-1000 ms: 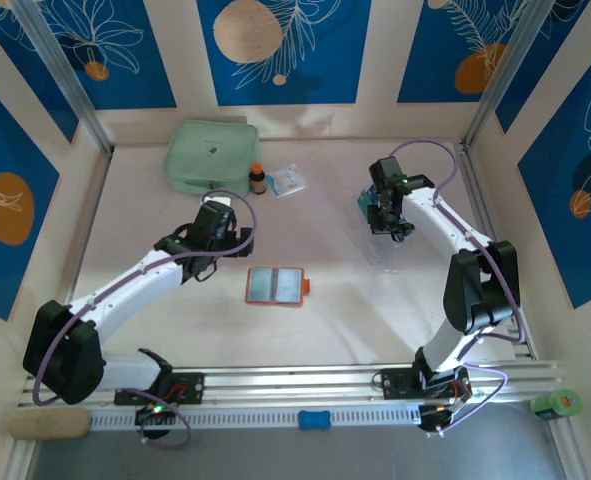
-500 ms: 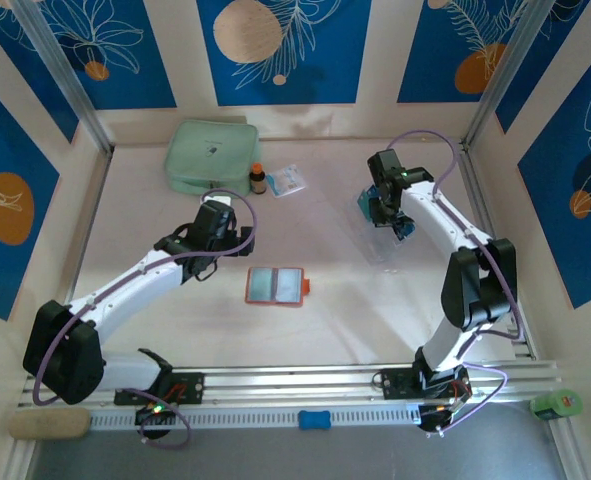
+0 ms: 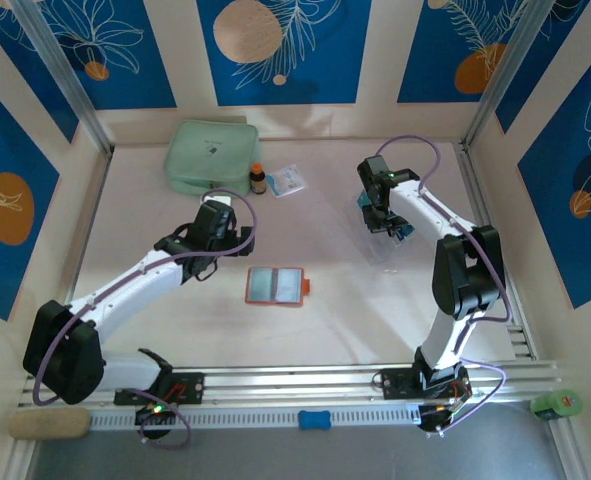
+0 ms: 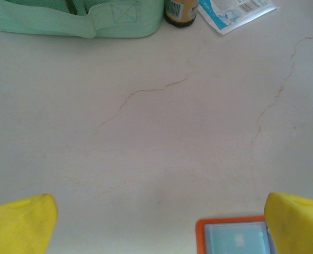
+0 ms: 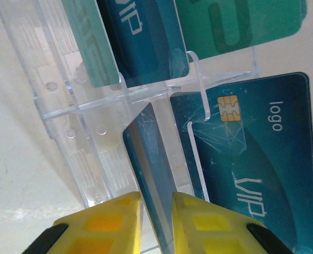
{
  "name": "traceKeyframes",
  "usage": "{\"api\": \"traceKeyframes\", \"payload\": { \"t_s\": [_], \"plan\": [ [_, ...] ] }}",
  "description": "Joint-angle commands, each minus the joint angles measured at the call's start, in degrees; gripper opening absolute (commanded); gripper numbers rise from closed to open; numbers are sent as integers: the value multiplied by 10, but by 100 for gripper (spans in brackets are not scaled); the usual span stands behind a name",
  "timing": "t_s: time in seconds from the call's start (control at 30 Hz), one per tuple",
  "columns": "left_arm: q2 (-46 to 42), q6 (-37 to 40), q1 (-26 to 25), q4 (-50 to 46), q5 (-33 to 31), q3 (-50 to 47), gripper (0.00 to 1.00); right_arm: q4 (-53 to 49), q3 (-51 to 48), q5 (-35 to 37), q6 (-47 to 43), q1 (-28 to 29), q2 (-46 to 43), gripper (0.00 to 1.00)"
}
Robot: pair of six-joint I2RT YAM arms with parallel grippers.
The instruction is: Put the credit cards into the card holder
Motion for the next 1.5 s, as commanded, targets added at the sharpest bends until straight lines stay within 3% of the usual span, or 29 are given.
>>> {"api": "traceKeyframes", "payload": {
  "t_s": [0.0, 0.47, 0.7, 0.9, 1.0, 1.2, 1.33, 1.47],
  "plan": [
    [0, -6, 6, 6, 7, -4, 100, -8, 16, 10, -7, 2, 5, 19],
    [2, -5, 6, 7, 10, -4, 100, -19, 35, 54, -40, 29, -11, 0],
    [2, -5, 6, 3, 11, -6, 100, -47, 65, 98, -52, 59, -28, 0],
    [6, -4, 7, -5, 13, -4, 100, -81, 108, 95, -35, 86, -56, 0],
    [9, -2, 7, -10, 15, -3, 100, -86, 124, 46, -8, 93, -79, 0],
    [26, 11, 7, -23, 21, -4, 100, 20, 61, -192, 96, 92, -159, 0],
    [36, 24, 7, -28, 34, -11, 100, 201, -66, -355, 192, 96, -209, 0],
    [37, 26, 6, -31, 51, -23, 100, 366, -184, -443, 286, 107, -213, 0]
  ]
}}
